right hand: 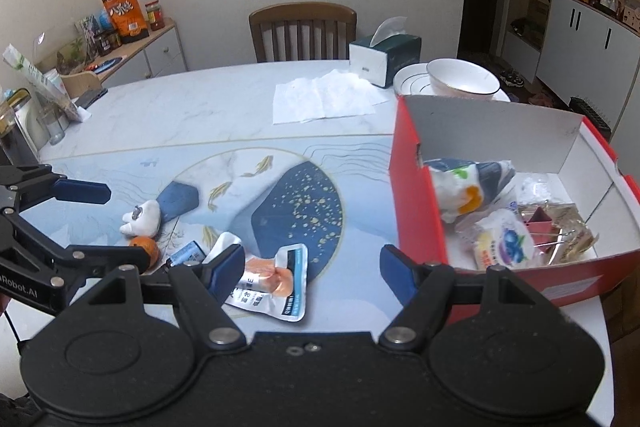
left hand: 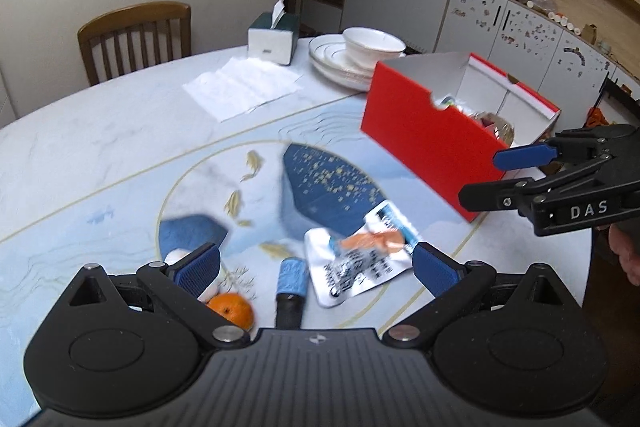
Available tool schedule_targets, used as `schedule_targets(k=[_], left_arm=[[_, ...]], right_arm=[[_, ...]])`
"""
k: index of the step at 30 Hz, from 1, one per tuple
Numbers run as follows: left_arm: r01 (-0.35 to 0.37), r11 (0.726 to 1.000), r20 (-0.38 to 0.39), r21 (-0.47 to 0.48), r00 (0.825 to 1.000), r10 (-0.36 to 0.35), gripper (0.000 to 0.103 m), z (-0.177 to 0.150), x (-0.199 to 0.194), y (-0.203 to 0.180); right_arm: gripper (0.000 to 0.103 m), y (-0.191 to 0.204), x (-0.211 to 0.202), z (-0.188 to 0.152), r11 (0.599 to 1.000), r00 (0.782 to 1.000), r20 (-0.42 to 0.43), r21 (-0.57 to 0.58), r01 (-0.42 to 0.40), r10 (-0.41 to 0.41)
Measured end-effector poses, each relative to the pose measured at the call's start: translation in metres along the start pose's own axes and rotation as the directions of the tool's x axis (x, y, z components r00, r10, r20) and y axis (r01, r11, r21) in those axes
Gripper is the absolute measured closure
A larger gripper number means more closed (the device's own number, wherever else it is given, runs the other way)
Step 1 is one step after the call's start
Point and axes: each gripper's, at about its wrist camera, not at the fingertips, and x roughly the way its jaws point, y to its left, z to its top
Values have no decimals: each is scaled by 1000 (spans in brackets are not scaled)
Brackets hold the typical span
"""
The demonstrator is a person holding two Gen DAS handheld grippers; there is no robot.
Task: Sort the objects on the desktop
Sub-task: 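Reach the left tool toward the orange while the right tool reaches toward the printed pouch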
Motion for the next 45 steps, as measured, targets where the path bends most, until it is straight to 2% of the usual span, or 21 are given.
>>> schedule_targets(k=[10,27,36,40,45], left_arm=[[-43,999,-30,-12,999,42,0,-21,8,21],[-122,989,-73,-88,991,115,1,-37,25,65],[-95,991,-86,-93,992,87,13,-35,31,63],[-81,991,-97,-105,993,71,26,-35,34,62],[-68,991,-110,-115,992,56,35,-34,39,63]], right_arm=[[29,20,17,-2,1000,1000,-31,-25,0,-1],[29,32,58,-4,998,995,-100,-66,15,-22],[29,32,70,-1,992,991,-135,-127,-22,4],[29,27,80,-2,992,988,-153,-126,-10,-10],[29,18,92,1,994,987,-158,-112,4,-22]])
